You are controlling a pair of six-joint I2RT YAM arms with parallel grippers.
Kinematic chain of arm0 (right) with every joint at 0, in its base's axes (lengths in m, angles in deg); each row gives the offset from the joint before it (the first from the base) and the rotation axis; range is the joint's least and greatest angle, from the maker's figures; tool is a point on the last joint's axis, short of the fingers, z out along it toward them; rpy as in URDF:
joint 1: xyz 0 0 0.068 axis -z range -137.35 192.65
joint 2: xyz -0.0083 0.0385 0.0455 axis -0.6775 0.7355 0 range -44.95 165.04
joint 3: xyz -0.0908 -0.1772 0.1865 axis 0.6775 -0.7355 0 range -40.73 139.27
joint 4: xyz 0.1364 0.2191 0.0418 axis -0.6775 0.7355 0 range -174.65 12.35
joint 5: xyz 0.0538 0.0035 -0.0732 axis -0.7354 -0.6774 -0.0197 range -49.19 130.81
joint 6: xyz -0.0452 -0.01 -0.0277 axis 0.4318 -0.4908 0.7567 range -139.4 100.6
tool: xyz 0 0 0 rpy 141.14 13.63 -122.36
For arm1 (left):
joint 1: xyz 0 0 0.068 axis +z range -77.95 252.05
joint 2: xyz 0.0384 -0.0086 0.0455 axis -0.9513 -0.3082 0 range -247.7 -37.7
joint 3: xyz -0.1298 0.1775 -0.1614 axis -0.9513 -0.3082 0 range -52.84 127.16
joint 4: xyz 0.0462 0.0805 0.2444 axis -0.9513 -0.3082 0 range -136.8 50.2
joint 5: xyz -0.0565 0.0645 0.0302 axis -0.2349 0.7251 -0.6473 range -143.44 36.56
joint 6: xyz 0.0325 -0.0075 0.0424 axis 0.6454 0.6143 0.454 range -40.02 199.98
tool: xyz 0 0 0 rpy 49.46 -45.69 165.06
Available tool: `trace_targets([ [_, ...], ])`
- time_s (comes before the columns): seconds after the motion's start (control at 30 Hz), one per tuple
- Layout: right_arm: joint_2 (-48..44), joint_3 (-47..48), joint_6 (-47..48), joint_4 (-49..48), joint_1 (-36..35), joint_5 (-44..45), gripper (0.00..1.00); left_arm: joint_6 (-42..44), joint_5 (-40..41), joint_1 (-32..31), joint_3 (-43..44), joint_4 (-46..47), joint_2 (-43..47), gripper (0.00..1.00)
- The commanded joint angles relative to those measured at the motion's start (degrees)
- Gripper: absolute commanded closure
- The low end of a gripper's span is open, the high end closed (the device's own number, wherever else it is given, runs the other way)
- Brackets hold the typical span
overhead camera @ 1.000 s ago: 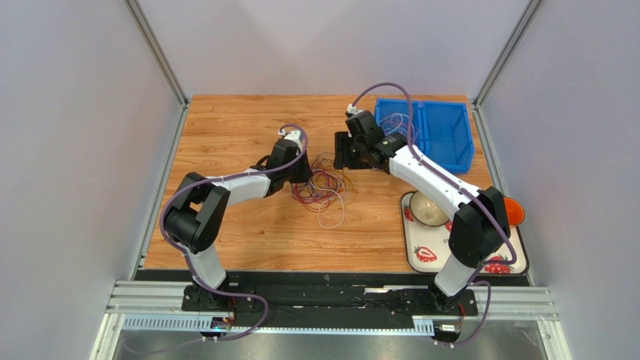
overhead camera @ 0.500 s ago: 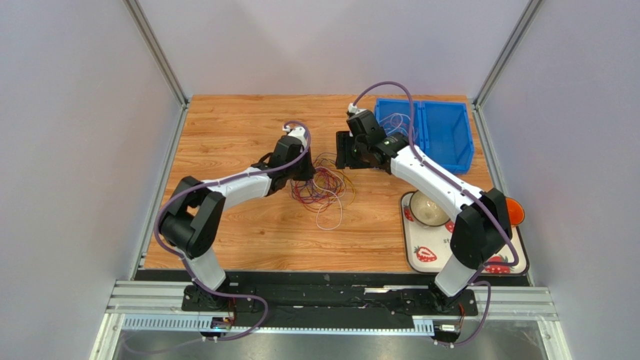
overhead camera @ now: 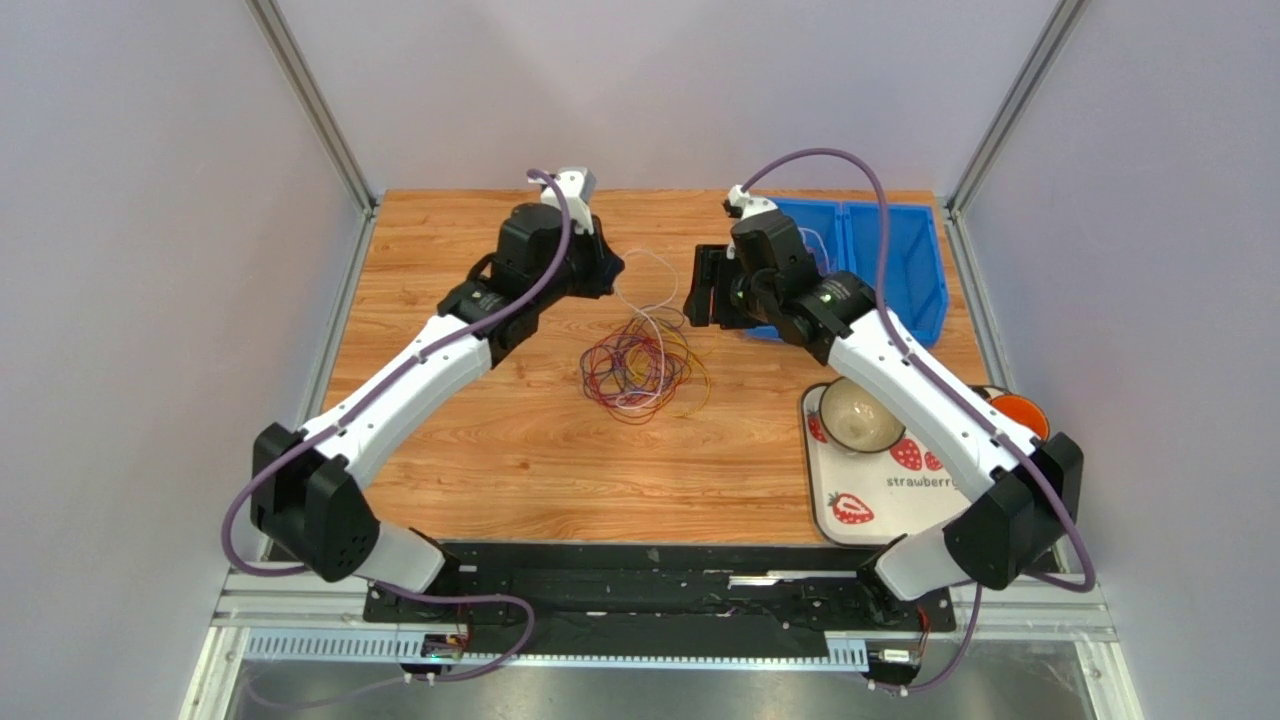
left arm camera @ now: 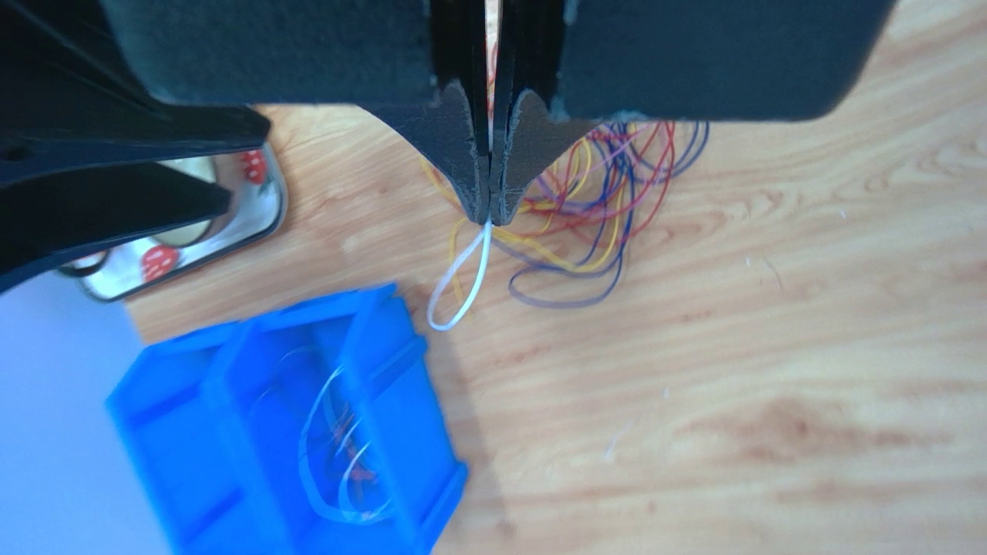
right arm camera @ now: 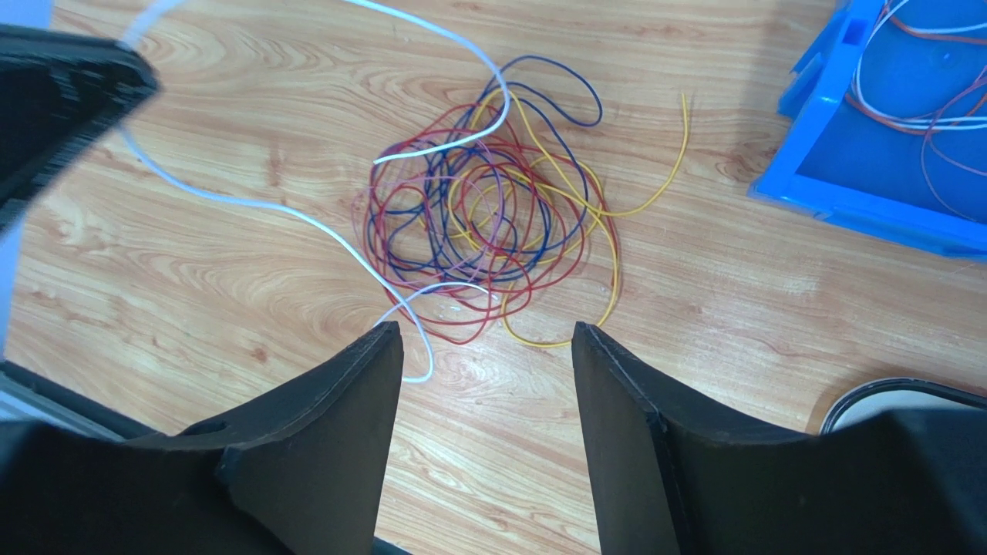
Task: Untangle the cables
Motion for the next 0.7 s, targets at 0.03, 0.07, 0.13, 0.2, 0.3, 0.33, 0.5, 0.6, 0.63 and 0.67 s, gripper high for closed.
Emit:
trace_targets([
  [0.03,-6.4,-0.5,0.3,-0.6,-0.3,-1.6,0.40,3.0,-2.0,-1.1,7.1,-5.4,6.1,1.00],
  [0.07,-7.9,-0.5,0.7,-0.7,-0.2,-2.4,0.40,3.5,-2.3,-1.3,7.9,-5.8,6.5,1.00],
  [0.13,-10.2,-0.8,1.2,-0.8,-0.2,-3.4,0.40,4.5,-3.4,-1.5,10.7,-7.5,7.1,1.00],
  [0.2,-12.0,-1.1,1.6,-1.7,-0.3,-3.4,0.39,4.9,-4.5,-1.7,14.0,-9.5,7.1,1.00],
  [0.3,-15.1,-0.7,1.9,-2.2,-0.3,-4.0,0.38,5.9,-5.5,-2.4,18.1,-11.4,7.3,1.00],
  [0.33,-16.6,-0.2,1.8,-2.2,-0.3,-6.3,0.37,6.1,-5.4,-3.1,18.8,-11.6,7.5,1.00],
  [0.5,-20.3,-0.3,0.9,-3.7,-0.3,-12.5,0.36,5.8,-5.6,-4.5,25.3,-12.3,6.2,1.00],
  [0.6,-22.5,-3.6,-0.2,-6.1,-0.3,-15.4,0.36,4.9,-5.8,-5.3,28.7,-13.1,4.6,1.00],
  [0.63,-23.3,-4.8,-1.1,-8.3,-0.3,-16.4,0.36,4.8,-5.8,-5.9,29.2,-13.1,4.3,1.00],
  [0.67,-23.7,-8.2,-1.6,-9.7,-0.3,-17.1,0.36,4.8,-5.6,-6.3,29.9,-13.1,4.1,1.00],
])
